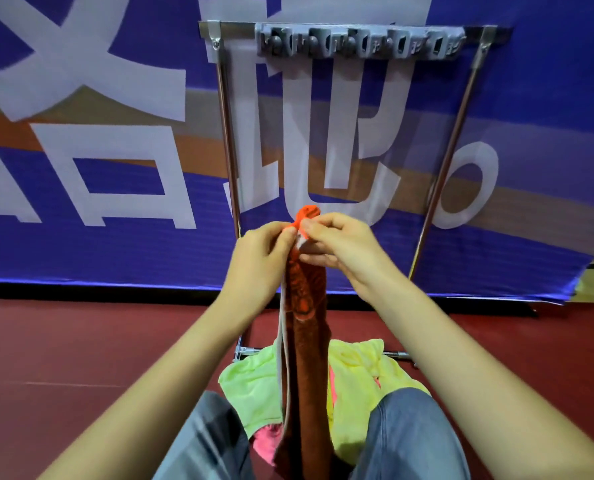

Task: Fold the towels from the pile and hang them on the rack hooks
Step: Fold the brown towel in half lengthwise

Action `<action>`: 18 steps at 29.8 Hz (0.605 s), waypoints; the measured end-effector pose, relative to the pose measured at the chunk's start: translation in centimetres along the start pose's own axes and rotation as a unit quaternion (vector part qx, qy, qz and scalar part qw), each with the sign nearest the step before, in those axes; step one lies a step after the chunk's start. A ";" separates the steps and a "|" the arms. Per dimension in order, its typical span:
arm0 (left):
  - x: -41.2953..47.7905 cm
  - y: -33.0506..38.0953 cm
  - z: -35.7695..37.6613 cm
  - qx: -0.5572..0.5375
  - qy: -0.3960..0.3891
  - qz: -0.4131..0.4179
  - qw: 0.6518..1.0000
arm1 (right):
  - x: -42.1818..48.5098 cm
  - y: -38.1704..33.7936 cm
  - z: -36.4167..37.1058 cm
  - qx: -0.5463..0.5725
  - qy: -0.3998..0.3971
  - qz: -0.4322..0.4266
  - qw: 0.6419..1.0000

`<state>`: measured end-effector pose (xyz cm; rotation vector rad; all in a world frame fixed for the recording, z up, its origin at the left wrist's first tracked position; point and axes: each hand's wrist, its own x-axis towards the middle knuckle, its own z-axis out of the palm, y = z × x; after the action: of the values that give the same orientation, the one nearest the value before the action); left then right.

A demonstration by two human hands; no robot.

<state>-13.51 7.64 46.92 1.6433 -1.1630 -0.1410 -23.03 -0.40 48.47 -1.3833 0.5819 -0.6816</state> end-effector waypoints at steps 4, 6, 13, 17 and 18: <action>-0.7 -0.7 -0.3 -0.090 -0.028 -0.056 0.994 | -0.4 0.5 0.3 0.040 -0.028 0.030 0.998; -1.0 -1.0 -0.6 -0.125 -0.044 -0.065 0.989 | -0.6 0.8 0.1 0.051 -0.062 0.043 0.996; -1.3 -2.0 -2.5 -0.158 -0.014 -0.067 0.985 | -1.1 1.8 -0.1 -0.013 0.012 -0.131 0.991; -0.8 -1.6 -3.6 -0.163 -0.035 -0.045 0.985 | -0.8 2.6 -1.3 -0.099 0.009 -0.107 0.989; -0.8 -1.6 -3.9 -0.162 -0.037 -0.037 0.985 | -0.8 2.9 -1.2 -0.115 -0.021 -0.085 0.989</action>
<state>-10.63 10.76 47.00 1.4021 -1.0714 -0.4203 -24.15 -0.47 45.49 -1.6734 0.5259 -0.7369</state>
